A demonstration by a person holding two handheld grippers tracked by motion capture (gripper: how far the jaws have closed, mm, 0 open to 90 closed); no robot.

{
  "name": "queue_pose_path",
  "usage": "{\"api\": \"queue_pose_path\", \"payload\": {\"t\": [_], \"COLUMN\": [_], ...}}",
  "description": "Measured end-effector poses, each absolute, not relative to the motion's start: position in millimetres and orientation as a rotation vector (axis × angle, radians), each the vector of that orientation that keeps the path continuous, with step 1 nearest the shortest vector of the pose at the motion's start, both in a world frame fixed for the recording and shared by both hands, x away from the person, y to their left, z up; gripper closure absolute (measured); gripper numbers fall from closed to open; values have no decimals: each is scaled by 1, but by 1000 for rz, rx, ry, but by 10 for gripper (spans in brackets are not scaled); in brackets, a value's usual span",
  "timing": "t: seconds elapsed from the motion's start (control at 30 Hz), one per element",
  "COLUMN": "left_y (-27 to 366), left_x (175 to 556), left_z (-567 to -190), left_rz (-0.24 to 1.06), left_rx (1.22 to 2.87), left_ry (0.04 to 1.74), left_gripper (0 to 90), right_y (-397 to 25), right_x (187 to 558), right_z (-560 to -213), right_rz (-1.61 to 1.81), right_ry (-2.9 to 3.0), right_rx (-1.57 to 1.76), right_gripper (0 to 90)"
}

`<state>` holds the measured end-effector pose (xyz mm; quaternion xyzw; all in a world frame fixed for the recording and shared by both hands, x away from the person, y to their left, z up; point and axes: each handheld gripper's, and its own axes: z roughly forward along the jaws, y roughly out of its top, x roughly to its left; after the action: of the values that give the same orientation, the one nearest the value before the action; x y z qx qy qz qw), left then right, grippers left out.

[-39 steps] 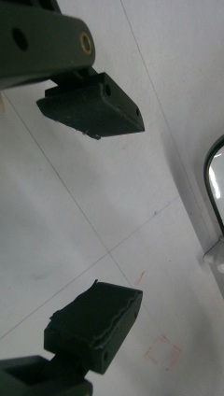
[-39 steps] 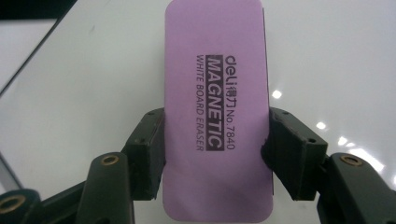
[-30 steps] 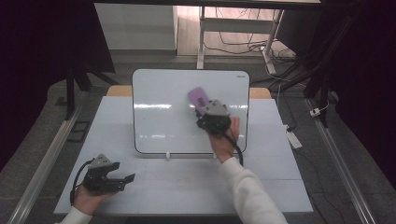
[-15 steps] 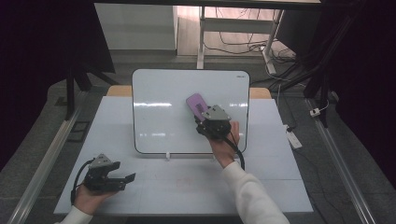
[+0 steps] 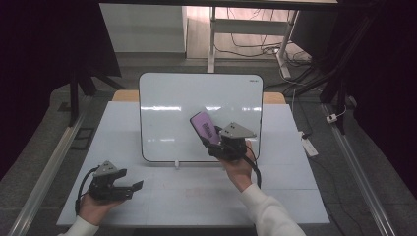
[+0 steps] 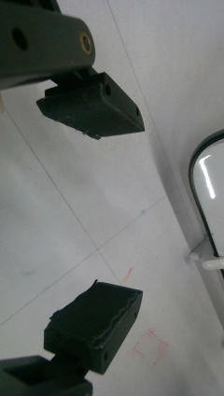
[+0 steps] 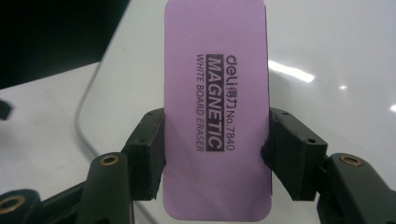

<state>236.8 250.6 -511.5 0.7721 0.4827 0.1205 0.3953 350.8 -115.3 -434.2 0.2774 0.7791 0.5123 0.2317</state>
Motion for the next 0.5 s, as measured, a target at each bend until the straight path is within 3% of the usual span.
{"api": "queue_pose_path", "payload": {"t": [0.5], "left_y": [238], "left_x": [242], "left_z": [-476], "left_rz": [340], "left_rx": [1809], "left_ry": [1164], "left_gripper": [197], "right_y": [-111], "right_x": [332], "right_z": [-449], "right_rz": [1499], "right_ry": [2173], "right_rx": [723], "right_gripper": [409]}}
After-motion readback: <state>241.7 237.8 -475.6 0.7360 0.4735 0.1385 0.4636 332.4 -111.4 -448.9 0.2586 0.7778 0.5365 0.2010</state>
